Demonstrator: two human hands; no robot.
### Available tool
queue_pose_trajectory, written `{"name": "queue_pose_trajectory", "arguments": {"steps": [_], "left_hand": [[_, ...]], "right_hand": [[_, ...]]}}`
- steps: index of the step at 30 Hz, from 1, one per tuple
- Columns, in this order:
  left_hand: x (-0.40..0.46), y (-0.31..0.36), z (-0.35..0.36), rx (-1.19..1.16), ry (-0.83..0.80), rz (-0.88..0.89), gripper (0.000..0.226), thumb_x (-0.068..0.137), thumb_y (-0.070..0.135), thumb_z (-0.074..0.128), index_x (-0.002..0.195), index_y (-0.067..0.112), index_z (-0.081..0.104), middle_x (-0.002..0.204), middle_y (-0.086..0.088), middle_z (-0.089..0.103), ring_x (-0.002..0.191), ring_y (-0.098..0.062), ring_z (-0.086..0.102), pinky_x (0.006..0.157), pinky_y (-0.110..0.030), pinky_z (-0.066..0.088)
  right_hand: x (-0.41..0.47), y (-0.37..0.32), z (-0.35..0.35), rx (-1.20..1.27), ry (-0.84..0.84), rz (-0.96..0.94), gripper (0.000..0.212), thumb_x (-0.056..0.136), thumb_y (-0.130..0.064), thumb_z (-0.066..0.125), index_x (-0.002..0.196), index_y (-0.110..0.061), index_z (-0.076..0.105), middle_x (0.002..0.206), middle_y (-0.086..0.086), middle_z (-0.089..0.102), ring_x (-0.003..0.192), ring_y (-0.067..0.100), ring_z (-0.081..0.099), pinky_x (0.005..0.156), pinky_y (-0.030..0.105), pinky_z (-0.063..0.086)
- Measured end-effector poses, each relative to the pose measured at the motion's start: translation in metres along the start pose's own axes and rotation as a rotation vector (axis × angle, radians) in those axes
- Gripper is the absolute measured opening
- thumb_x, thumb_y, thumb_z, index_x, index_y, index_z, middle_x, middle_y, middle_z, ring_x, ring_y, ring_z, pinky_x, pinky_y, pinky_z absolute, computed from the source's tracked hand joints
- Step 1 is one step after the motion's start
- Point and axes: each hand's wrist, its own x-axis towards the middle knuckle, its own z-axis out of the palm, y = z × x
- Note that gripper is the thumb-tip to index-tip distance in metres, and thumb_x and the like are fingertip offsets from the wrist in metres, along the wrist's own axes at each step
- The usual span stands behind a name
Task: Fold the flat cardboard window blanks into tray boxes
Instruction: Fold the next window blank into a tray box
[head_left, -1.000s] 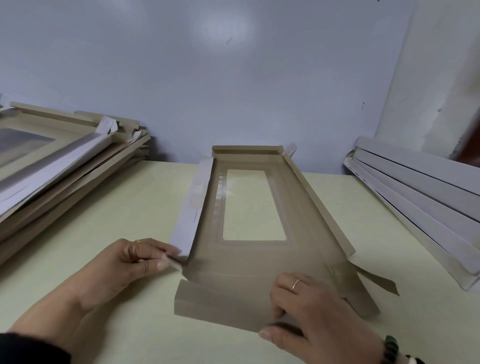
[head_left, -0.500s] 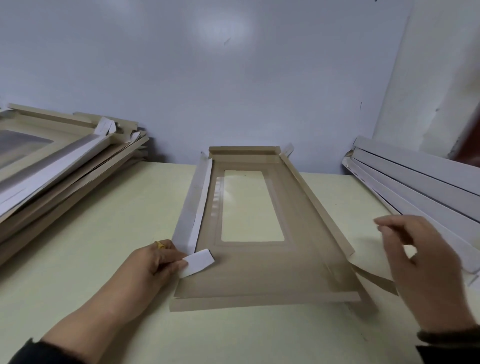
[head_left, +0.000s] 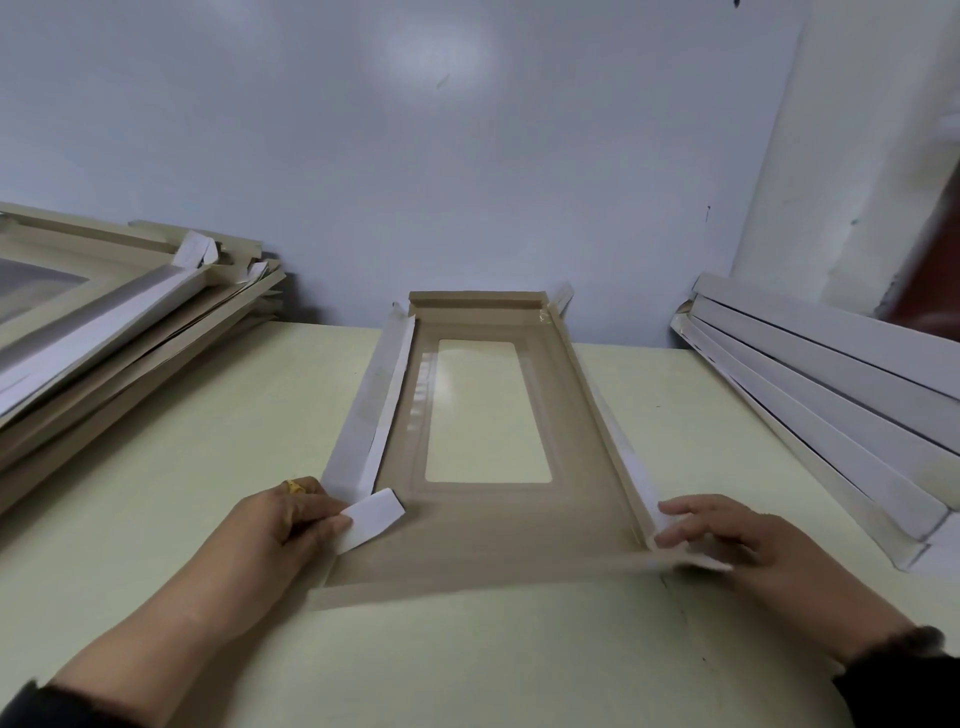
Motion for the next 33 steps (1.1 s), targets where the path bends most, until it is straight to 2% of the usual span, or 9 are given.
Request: {"name": "queue_pose_trajectory", "arguments": {"steps": [2,5,10,13,18,22,26,30,33], "left_hand": [[0.000,0.000,-0.001,0.011,-0.012,-0.014,0.049,0.091,0.006,0.054,0.061,0.042,0.065,0.074,0.017,0.057,0.059,-0.001,0.048,0.053,-0.009,0.033],[0.000,-0.002,-0.001,0.042,-0.007,-0.024,0.050,0.090,-0.002,0.050,0.062,0.037,0.067,0.071,0.018,0.056,0.060,-0.001,0.049,0.053,-0.008,0.035],[0.000,0.000,-0.001,0.030,-0.006,-0.046,0.047,0.090,-0.003,0.049,0.069,0.033,0.070,0.078,0.015,0.058,0.066,0.000,0.052,0.055,-0.008,0.036],[-0.001,0.003,-0.001,0.041,-0.033,-0.016,0.050,0.089,-0.007,0.047,0.073,0.035,0.069,0.081,0.006,0.053,0.067,-0.005,0.049,0.056,-0.010,0.035],[-0.002,0.009,0.004,0.048,-0.039,0.035,0.055,0.083,-0.016,0.044,0.096,0.030,0.071,0.079,0.000,0.049,0.074,-0.008,0.050,0.061,-0.011,0.036],[-0.004,0.008,0.006,-0.020,0.067,0.043,0.034,0.083,-0.009,0.055,0.076,0.023,0.064,0.074,0.005,0.055,0.068,-0.008,0.050,0.059,-0.011,0.035],[-0.010,0.006,0.007,0.003,0.075,0.081,0.037,0.077,-0.019,0.057,0.068,0.017,0.065,0.079,0.010,0.059,0.070,-0.007,0.054,0.063,-0.012,0.038],[-0.019,-0.004,0.002,0.048,0.060,0.167,0.055,0.077,-0.020,0.058,0.095,0.030,0.072,0.106,0.027,0.058,0.089,0.005,0.059,0.073,-0.002,0.040],[-0.023,-0.014,0.000,0.030,-0.004,0.189,0.082,0.078,-0.019,0.052,0.113,0.055,0.057,0.123,0.030,0.049,0.107,0.005,0.055,0.082,-0.007,0.042]], "right_hand": [[0.001,0.003,-0.001,0.007,0.008,0.011,0.054,0.076,0.012,0.065,0.062,-0.040,0.072,0.094,-0.016,0.068,0.086,-0.008,0.060,0.076,0.001,0.039],[0.001,0.004,-0.002,-0.015,-0.005,0.018,0.038,0.084,0.004,0.060,0.083,-0.030,0.075,0.095,-0.024,0.068,0.088,-0.010,0.060,0.074,-0.001,0.038],[0.004,0.010,0.000,-0.011,0.031,0.071,0.019,0.093,-0.007,0.049,0.084,-0.003,0.065,0.084,0.010,0.067,0.082,0.025,0.059,0.070,0.019,0.037],[0.003,0.002,0.010,0.032,0.139,0.005,0.033,0.088,0.003,0.054,0.061,-0.017,0.060,0.064,0.004,0.063,0.059,0.006,0.053,0.057,0.013,0.037],[0.005,-0.009,0.032,-0.119,0.285,-0.164,0.037,0.069,0.010,0.066,0.070,-0.025,0.054,0.067,-0.011,0.060,0.058,0.001,0.051,0.051,0.006,0.034],[0.003,-0.009,0.035,-0.286,0.247,-0.309,0.045,0.066,0.022,0.062,0.070,-0.024,0.062,0.081,-0.014,0.059,0.072,0.000,0.055,0.059,0.008,0.039],[-0.006,-0.001,0.032,-0.309,0.189,-0.387,0.057,0.059,0.032,0.049,0.087,-0.016,0.065,0.085,-0.015,0.058,0.079,0.006,0.057,0.067,0.023,0.045],[-0.016,-0.002,0.026,-0.321,0.045,-0.418,0.063,0.055,0.007,0.047,0.108,-0.026,0.053,0.106,-0.020,0.052,0.099,-0.002,0.052,0.085,0.011,0.041],[-0.017,-0.003,0.029,-0.407,0.047,-0.400,0.057,0.061,-0.005,0.069,0.107,-0.032,0.049,0.106,-0.022,0.049,0.096,-0.007,0.050,0.082,0.002,0.035]]}}
